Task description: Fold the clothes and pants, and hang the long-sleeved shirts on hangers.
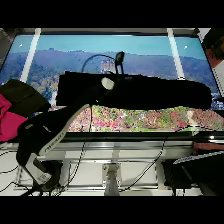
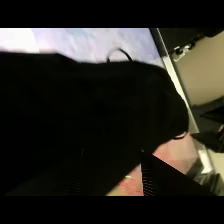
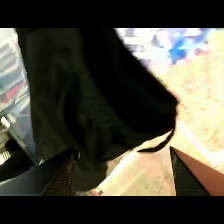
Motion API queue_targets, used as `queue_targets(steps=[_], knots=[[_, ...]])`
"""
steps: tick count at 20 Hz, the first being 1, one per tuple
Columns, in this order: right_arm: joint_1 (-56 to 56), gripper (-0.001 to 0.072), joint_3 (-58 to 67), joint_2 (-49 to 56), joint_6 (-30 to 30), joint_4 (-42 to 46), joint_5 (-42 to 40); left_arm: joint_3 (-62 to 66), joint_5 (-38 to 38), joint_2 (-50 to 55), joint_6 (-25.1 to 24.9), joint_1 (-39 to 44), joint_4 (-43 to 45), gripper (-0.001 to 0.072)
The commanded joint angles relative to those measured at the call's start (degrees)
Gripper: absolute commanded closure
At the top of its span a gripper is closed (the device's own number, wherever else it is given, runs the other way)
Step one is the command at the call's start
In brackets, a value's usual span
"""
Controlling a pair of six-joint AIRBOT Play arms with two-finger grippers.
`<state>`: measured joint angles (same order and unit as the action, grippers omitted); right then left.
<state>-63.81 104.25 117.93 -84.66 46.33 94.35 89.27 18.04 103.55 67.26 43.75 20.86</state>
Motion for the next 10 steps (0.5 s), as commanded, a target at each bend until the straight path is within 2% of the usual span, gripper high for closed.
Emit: queue_targets(steps=[1,5,7,9,10], knots=[[1.18,0.0077,-1.05,0.59,-0.33,2.25,-4.15,0.07,-7.10,4.09,5.03,6.49,-4.55,0.0289],[5.46,0.0079,-1.03,1.68,-0.22,2.29,-9.64,0.07,-6.93,7.21,5.01,6.84,-12.66,0.0290],[7.93,0.0079,-1.05,1.90,-0.02,2.32,-12.24,0.07,-6.95,7.78,5.03,6.40,-12.83,0.0318],[10.40,0.0086,-1.05,1.90,0.20,2.45,-13.44,0.07,-6.91,8.57,6.03,5.81,-12.83,0.0478],[11.41,0.0090,-1.03,1.90,0.37,2.71,-13.68,0.07,-6.91,9.14,6.97,5.57,-12.81,0.0508]])
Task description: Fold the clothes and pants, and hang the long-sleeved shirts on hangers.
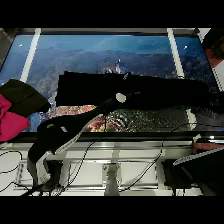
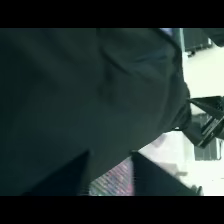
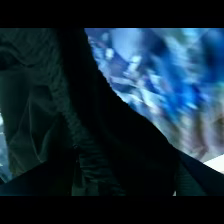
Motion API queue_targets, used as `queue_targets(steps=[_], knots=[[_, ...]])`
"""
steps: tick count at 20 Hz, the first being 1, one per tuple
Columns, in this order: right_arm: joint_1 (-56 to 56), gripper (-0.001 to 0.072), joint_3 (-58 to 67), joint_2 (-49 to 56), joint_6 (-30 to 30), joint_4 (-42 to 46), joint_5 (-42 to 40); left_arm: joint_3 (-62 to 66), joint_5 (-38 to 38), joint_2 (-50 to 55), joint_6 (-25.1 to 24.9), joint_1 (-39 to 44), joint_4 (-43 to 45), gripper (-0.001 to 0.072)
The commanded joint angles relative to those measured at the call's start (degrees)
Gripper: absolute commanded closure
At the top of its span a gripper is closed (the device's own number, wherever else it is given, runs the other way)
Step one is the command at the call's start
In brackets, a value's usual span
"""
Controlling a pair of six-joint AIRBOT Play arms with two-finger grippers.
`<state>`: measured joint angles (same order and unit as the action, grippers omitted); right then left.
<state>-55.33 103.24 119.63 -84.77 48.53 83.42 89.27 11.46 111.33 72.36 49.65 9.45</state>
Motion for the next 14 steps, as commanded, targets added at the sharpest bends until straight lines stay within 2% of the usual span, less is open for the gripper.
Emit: queue_targets(steps=[1,2,3,5,6,8,9,10,11,12,14], knots=[[3.87,0.0105,-0.02,0.20,0.48,1.46,-3.02,0.07,-0.02,1.99,2.75,-0.59,-1.42,0.0610],[4.57,0.0233,-0.02,0.17,0.46,2.43,-3.04,0.07,0.70,2.64,2.91,-0.87,-1.42,0.0699],[5.09,0.0404,-0.02,0.17,0.46,2.95,-3.02,0.07,1.62,3.28,3.02,-1.18,-1.40,0.0699],[5.33,0.0636,-0.02,0.07,0.24,2.69,-3.04,0.07,3.87,4.72,4.81,-1.90,-1.40,0.0700],[5.31,0.0692,-0.02,-0.02,-0.22,2.69,-3.04,0.07,5.05,5.29,5.55,-2.25,-1.40,0.0700],[5.20,0.0688,-0.02,-0.09,-0.66,2.58,-1.99,0.07,8.15,6.29,6.36,-2.89,-1.40,0.0700],[5.20,0.0653,-0.02,-0.09,-0.63,2.64,-0.96,0.07,9.46,6.54,6.34,-3.13,-1.38,0.0700],[5.20,0.0509,-0.02,-0.09,-0.66,2.71,0.02,0.07,10.29,6.64,6.34,-3.21,-1.40,0.0700],[5.20,0.0243,-0.02,-0.09,-0.66,2.71,0.63,0.07,10.29,6.64,6.34,-3.21,-1.40,0.0700],[5.20,0.0026,-0.02,-0.09,-0.66,2.71,0.74,0.07,10.27,6.64,6.32,-3.21,-1.40,0.0700],[5.20,0.0022,-0.02,-0.07,-0.72,2.71,1.07,0.07,10.27,6.64,6.34,-3.21,-1.40,0.0700]])
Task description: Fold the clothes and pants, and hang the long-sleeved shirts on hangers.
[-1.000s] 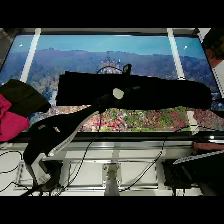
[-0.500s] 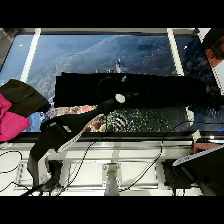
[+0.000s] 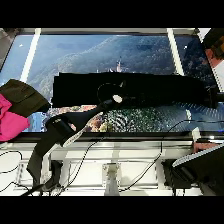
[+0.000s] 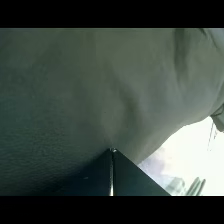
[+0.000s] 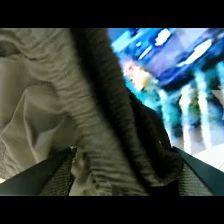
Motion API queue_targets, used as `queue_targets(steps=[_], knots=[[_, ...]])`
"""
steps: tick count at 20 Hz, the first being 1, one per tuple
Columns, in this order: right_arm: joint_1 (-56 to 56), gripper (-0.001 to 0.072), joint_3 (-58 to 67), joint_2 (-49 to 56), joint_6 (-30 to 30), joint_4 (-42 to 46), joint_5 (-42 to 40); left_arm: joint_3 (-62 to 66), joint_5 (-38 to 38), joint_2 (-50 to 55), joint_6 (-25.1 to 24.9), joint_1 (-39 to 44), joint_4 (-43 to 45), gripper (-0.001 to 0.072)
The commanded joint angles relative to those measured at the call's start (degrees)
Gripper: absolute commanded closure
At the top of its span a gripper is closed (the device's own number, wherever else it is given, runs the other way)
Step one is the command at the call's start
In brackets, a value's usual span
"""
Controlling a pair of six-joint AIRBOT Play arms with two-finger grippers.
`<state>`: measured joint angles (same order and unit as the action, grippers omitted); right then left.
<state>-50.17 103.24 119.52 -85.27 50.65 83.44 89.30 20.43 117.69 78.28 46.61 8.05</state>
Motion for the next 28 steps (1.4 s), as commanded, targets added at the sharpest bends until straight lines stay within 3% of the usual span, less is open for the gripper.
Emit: queue_targets(steps=[1,2,3,5,6,11,13,15,18,22,28], knots=[[0.22,0.0022,-0.02,0.07,-0.22,0.59,0.94,0.04,1.31,0.28,0.42,-0.17,0.00,0.0700],[0.28,0.0034,-0.02,0.15,-0.20,0.55,0.92,0.04,1.31,0.28,0.42,-0.17,0.00,0.0700],[0.35,0.0144,-0.02,0.17,-0.11,0.74,0.98,0.04,1.29,0.28,0.42,-0.17,0.00,0.0700],[0.35,0.0579,-0.02,0.15,-0.11,0.72,0.98,0.04,1.31,0.28,0.42,-0.17,-0.02,0.0700],[0.33,0.0694,-0.02,0.11,-0.07,0.59,0.98,0.04,1.31,0.28,0.44,-0.17,-0.02,0.0700],[-0.20,0.0697,9.88,-0.57,-1.16,0.24,5.66,0.04,1.68,-0.37,0.24,-0.17,0.07,0.0701],[0.35,0.0697,16.92,-1.97,-2.29,-1.29,7.41,0.09,1.68,-1.27,-2.14,-0.17,1.11,0.0702],[1.22,0.0698,18.23,-5.44,-2.86,-7.02,6.73,0.09,1.68,-3.34,-2.71,-0.68,4.31,0.0702],[6.01,0.0698,17.84,-9.60,-2.75,-7.82,7.63,0.09,2.19,-8.13,-2.67,-2.51,11.23,0.0702],[20.22,0.0698,16.06,-11.58,-2.51,-6.34,8.98,0.09,5.33,-16.39,-2.67,-6.84,18.82,0.0702],[50.03,0.0689,11.06,-11.34,-2.58,10.08,7.63,0.09,9.42,-23.91,-2.69,-15.37,19.43,0.0699]])
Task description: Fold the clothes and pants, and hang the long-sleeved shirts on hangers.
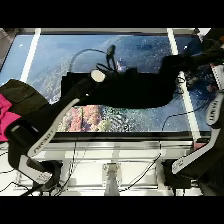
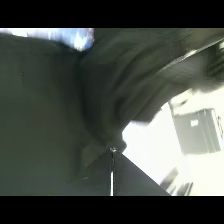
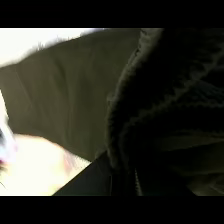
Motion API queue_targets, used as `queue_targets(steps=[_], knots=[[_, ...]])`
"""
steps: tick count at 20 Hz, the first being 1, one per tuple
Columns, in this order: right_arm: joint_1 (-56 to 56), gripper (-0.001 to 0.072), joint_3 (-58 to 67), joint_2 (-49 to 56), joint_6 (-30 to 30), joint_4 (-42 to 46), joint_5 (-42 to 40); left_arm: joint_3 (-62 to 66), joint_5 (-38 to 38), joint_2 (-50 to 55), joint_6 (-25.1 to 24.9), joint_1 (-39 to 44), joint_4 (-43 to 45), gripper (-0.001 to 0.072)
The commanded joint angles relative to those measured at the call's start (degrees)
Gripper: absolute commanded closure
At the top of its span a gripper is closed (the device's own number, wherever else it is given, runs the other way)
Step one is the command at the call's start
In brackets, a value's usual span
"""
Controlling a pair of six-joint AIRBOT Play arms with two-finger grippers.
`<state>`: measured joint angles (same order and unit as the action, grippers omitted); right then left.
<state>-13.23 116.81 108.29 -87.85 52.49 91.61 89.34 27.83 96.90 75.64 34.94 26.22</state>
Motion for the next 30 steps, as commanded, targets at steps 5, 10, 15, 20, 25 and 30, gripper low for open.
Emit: queue_targets(steps=[5,10,15,20,25,30], knots=[[22.80,0.0083,-1.38,0.20,-0.02,11.47,-3.26,0.04,6.91,-3.78,0.00,-9.27,1.22,0.0534],[15.67,0.0294,-0.98,0.11,0.17,11.69,-1.97,0.04,9.64,-3.78,-0.02,-10.47,1.27,0.0526],[-1.79,0.0695,-2.23,0.11,4.74,3.65,-0.81,0.04,10.84,-3.80,-0.22,-10.60,4.35,0.0698],[-17.97,0.0606,-22.36,0.11,9.94,-18.73,-0.13,0.04,12.37,-3.78,-0.24,-10.75,4.42,0.0659],[-16.04,0.0215,-42.88,0.11,15.56,-16.31,-6.16,0.04,12.33,-3.78,-0.22,-10.75,4.35,0.0383],[-8.46,0.0217,-43.25,0.11,15.37,-8.20,-14.10,0.04,12.37,-3.78,-0.20,-10.71,4.20,0.0384]])
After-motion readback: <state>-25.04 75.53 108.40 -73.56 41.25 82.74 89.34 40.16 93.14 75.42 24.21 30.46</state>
